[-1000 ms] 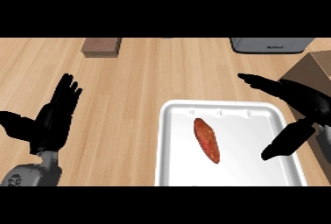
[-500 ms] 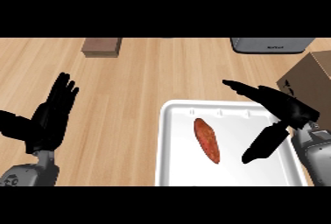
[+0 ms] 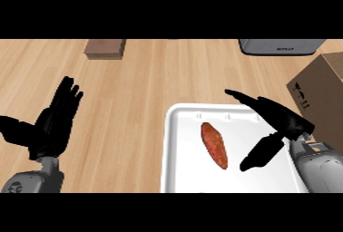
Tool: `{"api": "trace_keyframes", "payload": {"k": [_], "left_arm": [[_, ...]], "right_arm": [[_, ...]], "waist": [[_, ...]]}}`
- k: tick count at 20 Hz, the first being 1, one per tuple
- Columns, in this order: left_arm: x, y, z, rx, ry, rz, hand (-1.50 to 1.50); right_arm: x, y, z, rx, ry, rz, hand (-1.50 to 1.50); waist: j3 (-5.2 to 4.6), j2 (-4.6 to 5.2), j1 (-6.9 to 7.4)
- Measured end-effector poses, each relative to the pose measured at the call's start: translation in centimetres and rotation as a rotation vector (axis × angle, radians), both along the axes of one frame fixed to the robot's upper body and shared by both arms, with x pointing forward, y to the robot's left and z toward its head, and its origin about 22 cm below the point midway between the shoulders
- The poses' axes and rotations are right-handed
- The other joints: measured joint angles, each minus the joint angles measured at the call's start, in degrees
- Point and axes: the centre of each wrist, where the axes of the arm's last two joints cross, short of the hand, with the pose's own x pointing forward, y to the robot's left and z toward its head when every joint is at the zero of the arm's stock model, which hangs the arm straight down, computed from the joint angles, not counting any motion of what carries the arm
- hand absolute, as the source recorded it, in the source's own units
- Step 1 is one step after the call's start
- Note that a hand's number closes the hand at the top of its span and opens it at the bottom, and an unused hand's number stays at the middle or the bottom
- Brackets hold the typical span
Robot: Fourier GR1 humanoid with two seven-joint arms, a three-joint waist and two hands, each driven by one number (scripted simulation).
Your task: Pick the sweet potato from the tray and place it in the cardboard box
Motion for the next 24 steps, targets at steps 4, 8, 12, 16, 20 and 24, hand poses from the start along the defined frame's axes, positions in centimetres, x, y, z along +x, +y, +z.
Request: {"api": "trace_keyframes", "payload": {"k": [4,8,12,16,20,24], "left_arm": [[0.1,0.1,0.4,0.002,0.000,-0.003,0.00],[-0.1,-0.2,0.8,-0.001,0.000,-0.004,0.00],[-0.1,-0.1,0.2,-0.001,-0.003,-0.005,0.00],[-0.5,0.5,0.8,-0.002,-0.004,-0.007,0.00],[-1.4,0.1,0.6,-0.006,0.000,-0.009,0.00],[-0.8,0.6,0.5,-0.003,-0.006,-0.007,0.00]], "right_arm": [[-0.1,0.7,-0.7,0.011,0.007,-0.001,-1.50],[-0.2,0.8,-2.2,0.003,0.020,0.007,-1.50],[-0.4,1.4,-2.6,-0.026,0.011,0.000,-1.50],[0.3,1.8,-2.9,-0.047,0.008,-0.007,-1.50],[0.5,1.8,-3.4,-0.051,0.008,-0.008,-1.50],[0.2,2.1,-4.8,-0.054,0.024,0.003,-1.50]], "waist": [[0.00,-0.01,0.02],[0.00,-0.01,0.04],[-0.01,-0.01,0.01],[-0.01,-0.01,0.08],[-0.01,-0.02,0.10],[-0.01,-0.01,0.03]]}}
